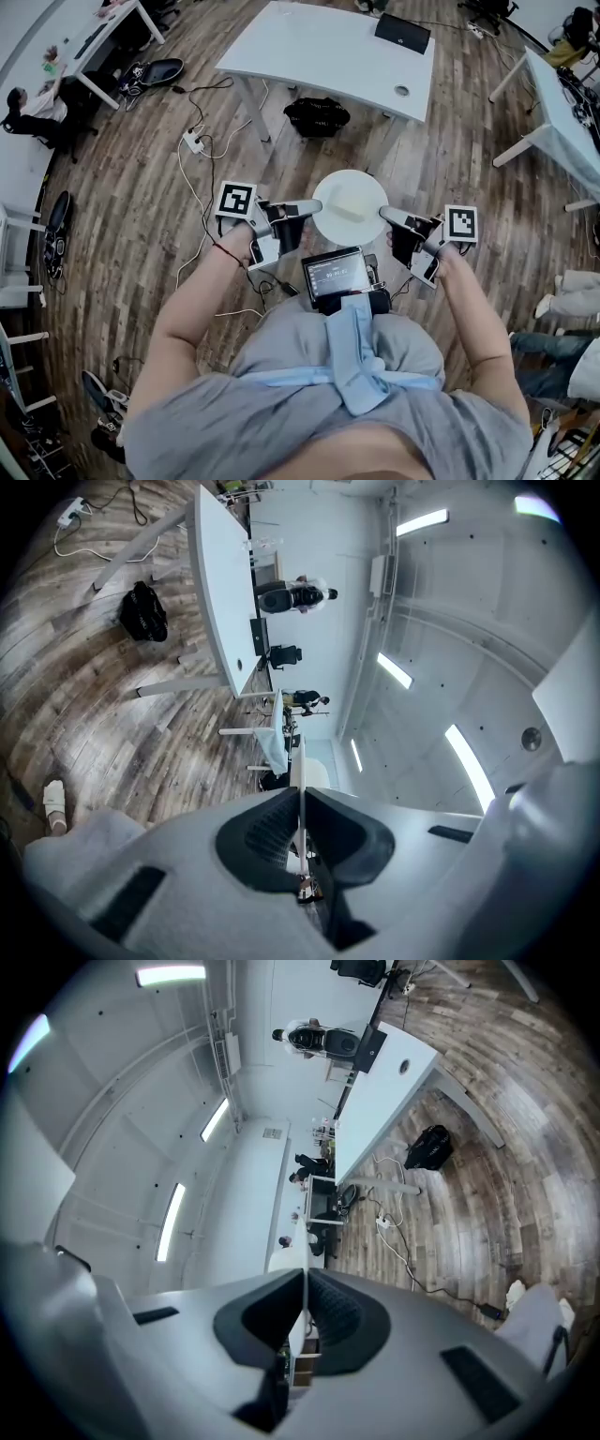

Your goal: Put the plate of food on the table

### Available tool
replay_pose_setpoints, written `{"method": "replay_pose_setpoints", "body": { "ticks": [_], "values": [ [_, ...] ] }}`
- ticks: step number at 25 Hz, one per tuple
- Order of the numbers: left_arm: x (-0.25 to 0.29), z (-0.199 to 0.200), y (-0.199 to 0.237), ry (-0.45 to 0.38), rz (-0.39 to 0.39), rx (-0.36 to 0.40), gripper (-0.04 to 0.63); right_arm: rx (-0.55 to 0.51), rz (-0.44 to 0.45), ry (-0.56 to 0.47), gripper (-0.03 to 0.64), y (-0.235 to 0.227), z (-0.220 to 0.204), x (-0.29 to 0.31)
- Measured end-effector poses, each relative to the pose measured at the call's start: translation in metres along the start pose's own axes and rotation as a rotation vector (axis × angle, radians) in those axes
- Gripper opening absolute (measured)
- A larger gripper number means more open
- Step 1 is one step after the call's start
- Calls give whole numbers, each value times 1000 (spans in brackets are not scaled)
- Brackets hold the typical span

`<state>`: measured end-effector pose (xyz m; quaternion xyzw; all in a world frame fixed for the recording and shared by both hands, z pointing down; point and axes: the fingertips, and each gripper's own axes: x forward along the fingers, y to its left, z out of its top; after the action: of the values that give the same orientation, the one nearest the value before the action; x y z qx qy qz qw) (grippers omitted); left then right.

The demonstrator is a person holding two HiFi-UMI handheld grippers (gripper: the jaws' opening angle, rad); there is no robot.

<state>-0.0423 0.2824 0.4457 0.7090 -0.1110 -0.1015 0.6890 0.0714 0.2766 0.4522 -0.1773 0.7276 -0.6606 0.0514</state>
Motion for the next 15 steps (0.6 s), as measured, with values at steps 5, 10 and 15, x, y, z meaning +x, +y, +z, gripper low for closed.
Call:
{"method": "replay_pose_setpoints", "body": {
  "ticks": [5,10,15],
  "values": [
    [4,2,5,7,-5,-3,29,11,3,-11,37,-4,2,-1],
    [6,1,9,9,-10,1,29,10,1,-21,37,-9,2,-3],
    [32,57,12,-13,1,-19,29,27,-4,-1,37,-16,65,12]
  ]
}}
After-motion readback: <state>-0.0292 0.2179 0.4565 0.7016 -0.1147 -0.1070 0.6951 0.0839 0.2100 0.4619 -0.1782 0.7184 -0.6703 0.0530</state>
